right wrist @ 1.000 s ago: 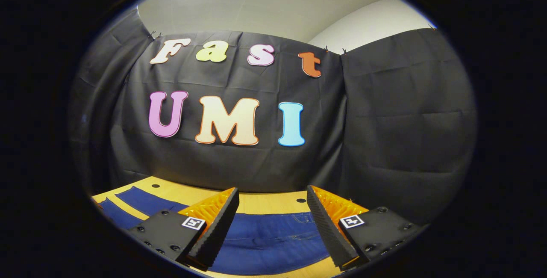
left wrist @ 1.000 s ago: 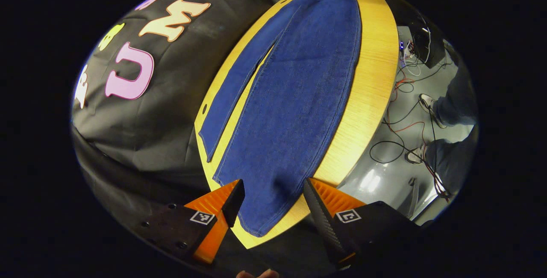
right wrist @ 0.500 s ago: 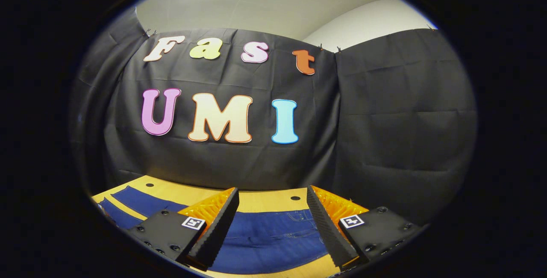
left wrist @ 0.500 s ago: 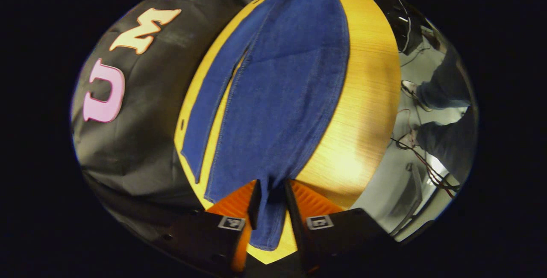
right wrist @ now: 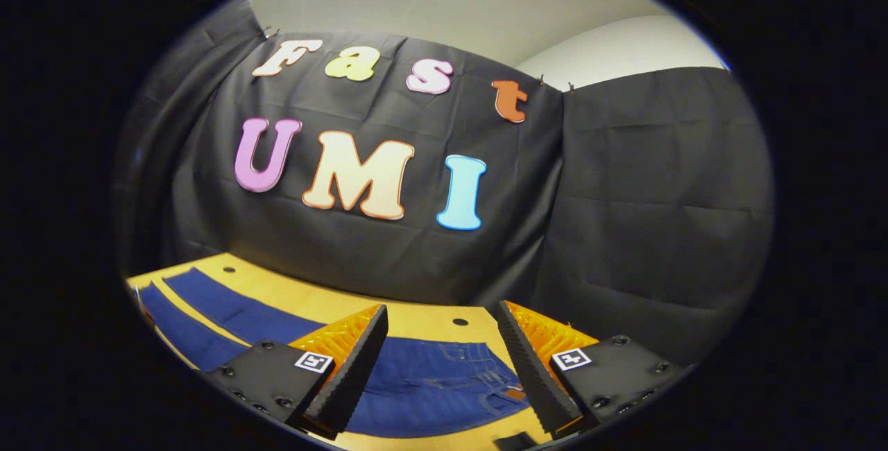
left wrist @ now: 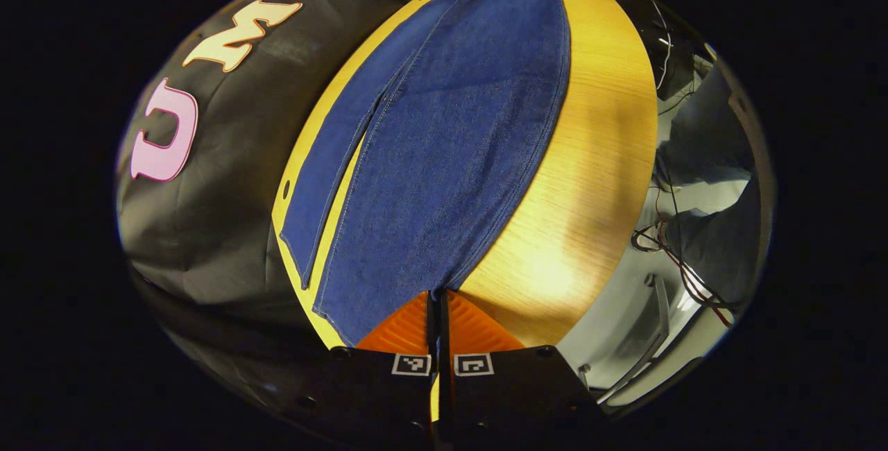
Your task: Grasp the waist and the cuffs of the jeans and fold them to make the two legs overlap; first hold the waist and fold one-third of the jeans toward the cuffs, then hold the cuffs and fold the remaining one-third in the same direction to finish folding.
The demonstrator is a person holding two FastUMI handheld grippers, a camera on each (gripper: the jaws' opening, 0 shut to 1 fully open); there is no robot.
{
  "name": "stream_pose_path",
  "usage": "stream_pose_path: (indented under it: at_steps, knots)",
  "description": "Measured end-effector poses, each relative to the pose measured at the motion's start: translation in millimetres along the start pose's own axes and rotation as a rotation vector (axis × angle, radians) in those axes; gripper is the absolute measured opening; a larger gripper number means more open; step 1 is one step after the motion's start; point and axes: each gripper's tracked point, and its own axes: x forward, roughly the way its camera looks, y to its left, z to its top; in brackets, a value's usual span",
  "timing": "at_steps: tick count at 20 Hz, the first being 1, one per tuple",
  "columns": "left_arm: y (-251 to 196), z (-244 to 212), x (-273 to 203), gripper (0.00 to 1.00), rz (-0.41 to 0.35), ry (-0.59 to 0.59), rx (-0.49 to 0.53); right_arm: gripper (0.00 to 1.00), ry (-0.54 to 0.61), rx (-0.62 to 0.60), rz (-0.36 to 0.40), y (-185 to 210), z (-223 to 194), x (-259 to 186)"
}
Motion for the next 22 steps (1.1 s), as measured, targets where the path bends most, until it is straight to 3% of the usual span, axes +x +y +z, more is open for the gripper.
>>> stream_pose_path:
  at_steps: [4,8,15,22]
  knots:
    - [-0.6,3.2,-2.2,0.00,0.014,0.017,-0.025,0.98,0.110,-0.158,0.003,-49.3,-58.2,14.4]
    - [2.2,0.8,-0.1,0.00,0.029,0.048,-0.030,0.99,0.227,-0.319,0.072,-70.8,-120.1,16.4]
    - [2.7,2.5,2.5,0.00,0.040,0.092,-0.073,0.99,0.362,-0.457,0.239,-67.5,-200.5,20.9]
    - [2.9,1.6,1.6,0.00,0.067,0.118,-0.072,0.99,0.455,-0.649,0.480,-33.9,-261.7,6.6]
